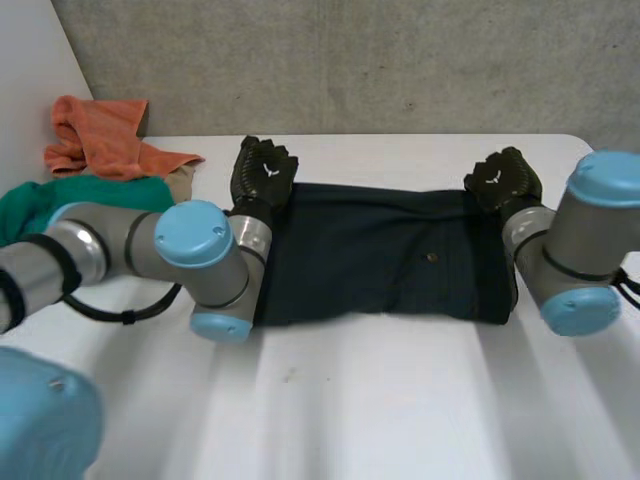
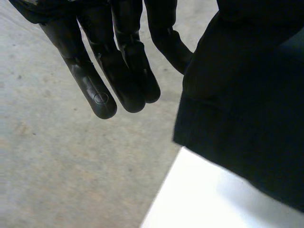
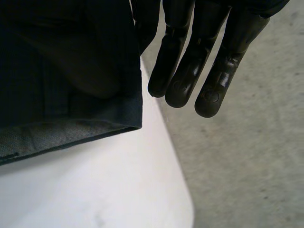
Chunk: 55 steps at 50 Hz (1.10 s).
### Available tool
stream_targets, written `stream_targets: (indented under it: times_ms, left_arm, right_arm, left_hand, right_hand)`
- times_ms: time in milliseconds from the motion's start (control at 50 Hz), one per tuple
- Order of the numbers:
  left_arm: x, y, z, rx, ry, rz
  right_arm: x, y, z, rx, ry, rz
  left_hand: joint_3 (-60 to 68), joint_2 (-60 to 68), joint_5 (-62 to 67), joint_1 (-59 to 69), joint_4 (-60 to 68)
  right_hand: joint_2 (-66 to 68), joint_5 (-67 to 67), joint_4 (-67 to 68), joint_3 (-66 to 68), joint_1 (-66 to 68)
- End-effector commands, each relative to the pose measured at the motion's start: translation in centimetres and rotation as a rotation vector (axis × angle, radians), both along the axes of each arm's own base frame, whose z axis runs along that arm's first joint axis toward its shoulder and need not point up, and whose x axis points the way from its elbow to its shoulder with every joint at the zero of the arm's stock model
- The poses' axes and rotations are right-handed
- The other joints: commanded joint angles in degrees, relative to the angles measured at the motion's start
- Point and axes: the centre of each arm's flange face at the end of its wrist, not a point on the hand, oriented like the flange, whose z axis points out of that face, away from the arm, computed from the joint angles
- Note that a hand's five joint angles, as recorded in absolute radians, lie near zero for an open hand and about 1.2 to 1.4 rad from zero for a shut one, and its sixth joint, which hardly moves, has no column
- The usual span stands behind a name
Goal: Fold the laundry.
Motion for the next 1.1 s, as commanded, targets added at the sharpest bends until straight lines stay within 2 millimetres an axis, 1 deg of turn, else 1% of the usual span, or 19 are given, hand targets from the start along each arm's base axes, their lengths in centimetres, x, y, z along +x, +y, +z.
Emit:
stream_targets:
  times_ms: [20,40,60,80,100,180,220,340,400,440,560,640,700,780,880,900,960,1040,1100]
  left_arm:
    - [-0.9,-3.2,-1.5,-0.066,0.024,0.019]
    - [-0.9,-3.2,-1.5,-0.069,0.026,0.013]
    - [-1.2,-3.1,-1.8,-0.074,0.027,-0.013]
    - [-1.3,-3.1,-1.8,-0.077,0.029,-0.026]
    - [-1.5,-2.9,-1.9,-0.079,0.029,-0.041]
    - [-2.2,-1.9,-1.8,-0.101,0.035,-0.117]
    - [-2.3,-1.5,-0.6,-0.125,0.052,-0.125]
    - [-1.4,-0.5,2.5,-0.130,0.101,-0.113]
    - [-0.4,0.4,3.4,-0.096,0.117,-0.098]
    - [0.4,1.4,3.4,-0.058,0.121,-0.089]
    - [2.3,4.2,4.0,0.028,0.164,-0.079]
    - [3.3,5.9,4.0,0.087,0.205,-0.090]
    - [3.7,6.7,3.7,0.119,0.221,-0.097]
    - [3.8,7.1,3.4,0.133,0.221,-0.098]
    - [3.6,7.3,2.9,0.144,0.217,-0.103]
    - [3.6,7.3,3.0,0.143,0.218,-0.103]
    - [3.6,7.3,2.9,0.145,0.215,-0.103]
    - [3.5,7.5,3.1,0.142,0.216,-0.106]
    - [3.6,7.5,3.2,0.141,0.217,-0.105]
  right_arm:
    - [1.3,-3.4,-3.8,-0.085,0.038,0.034]
    - [1.5,-3.6,-4.3,-0.084,0.038,0.047]
    - [1.6,-3.7,-4.5,-0.081,0.034,0.048]
    - [1.6,-3.8,-4.6,-0.080,0.032,0.048]
    - [1.6,-3.9,-4.8,-0.081,0.035,0.045]
    - [1.7,-3.9,-4.2,-0.083,0.011,0.043]
    - [1.7,-3.8,-3.2,-0.088,-0.022,0.039]
    - [0.5,-2.4,3.5,-0.087,-0.262,0.015]
    - [-0.3,-0.3,6.0,-0.001,-0.358,0.013]
    - [-0.8,0.6,6.5,0.066,-0.390,0.004]
    - [-3.1,3.6,4.4,0.427,-0.487,-0.095]
    - [-4.2,4.6,2.7,0.560,-0.506,-0.161]
    - [-4.3,4.7,1.6,0.577,-0.511,-0.172]
    - [-4.2,4.1,-1.1,0.575,-0.506,-0.170]
    - [-3.9,3.2,-3.8,0.578,-0.500,-0.171]
    - [-3.9,3.1,-4.3,0.586,-0.496,-0.174]
    - [-4.0,2.9,-4.5,0.579,-0.488,-0.180]
    - [-4.4,2.8,-3.5,0.531,-0.463,-0.174]
    - [-6.1,2.2,-0.9,0.439,-0.431,-0.186]
  left_hand:
    - [11.62,11.31,12.36,14.12,11.14]
    - [11.62,11.31,12.36,14.12,11.14]
    - [-12.34,-12.65,-11.60,-9.84,-12.82]
    - [-31.73,-32.04,-30.99,-29.23,-32.21]
    - [-51.74,-52.05,-51.00,-49.24,-52.22]
    - [-58.38,-58.69,-57.64,-55.88,-58.86]
    - [-58.38,-58.69,-57.64,-55.88,-58.86]
    - [-58.38,-58.69,-57.64,-55.88,-58.86]
    - [-58.38,-58.69,-57.64,-55.88,-58.86]
    - [-58.38,-58.69,-57.64,-55.88,-58.86]
    - [-58.38,-58.69,-57.64,-55.88,-58.86]
    - [-58.38,-58.69,-57.64,-55.88,-58.86]
    - [-58.38,-58.69,-57.64,-55.88,-58.86]
    - [-58.38,-58.69,-57.64,-55.88,-58.86]
    - [-58.38,-58.69,-57.64,-55.88,-58.86]
    - [-58.38,-58.69,-57.64,-55.88,-58.86]
    - [-58.38,-58.69,-57.64,-55.88,-58.86]
    - [-58.38,-58.69,-57.64,-55.88,-58.86]
    - [-58.38,-58.69,-57.64,-55.88,-58.86]
  right_hand:
    - [12.72,13.27,11.97,12.28,23.81]
    - [12.72,13.27,11.97,12.28,23.81]
    - [1.28,1.84,0.54,0.85,12.38]
    - [-23.64,-23.09,-24.39,-24.08,-12.55]
    - [-57.28,-56.73,-58.03,-57.72,-46.19]
    - [-57.28,-56.73,-58.03,-57.72,-46.19]
    - [-57.28,-56.73,-58.03,-57.72,-46.19]
    - [-57.28,-56.73,-58.03,-57.72,-46.19]
    - [-57.28,-56.73,-58.03,-57.72,-46.19]
    - [-57.28,-56.73,-58.03,-57.72,-46.19]
    - [-57.05,-56.50,-57.80,-57.49,-45.96]
    - [-54.86,-54.30,-55.60,-55.29,-43.77]
    - [-53.84,-53.28,-54.59,-54.27,-42.75]
    - [-50.99,-50.43,-51.74,-51.43,-39.90]
    - [-33.69,-33.14,-34.44,-34.13,-22.60]
    - [-19.66,-19.11,-20.41,-20.10,-8.57]
    - [12.61,13.17,11.86,12.18,23.70]
    - [12.72,13.27,11.97,12.28,23.81]
    - [12.72,13.27,11.97,12.28,23.81]
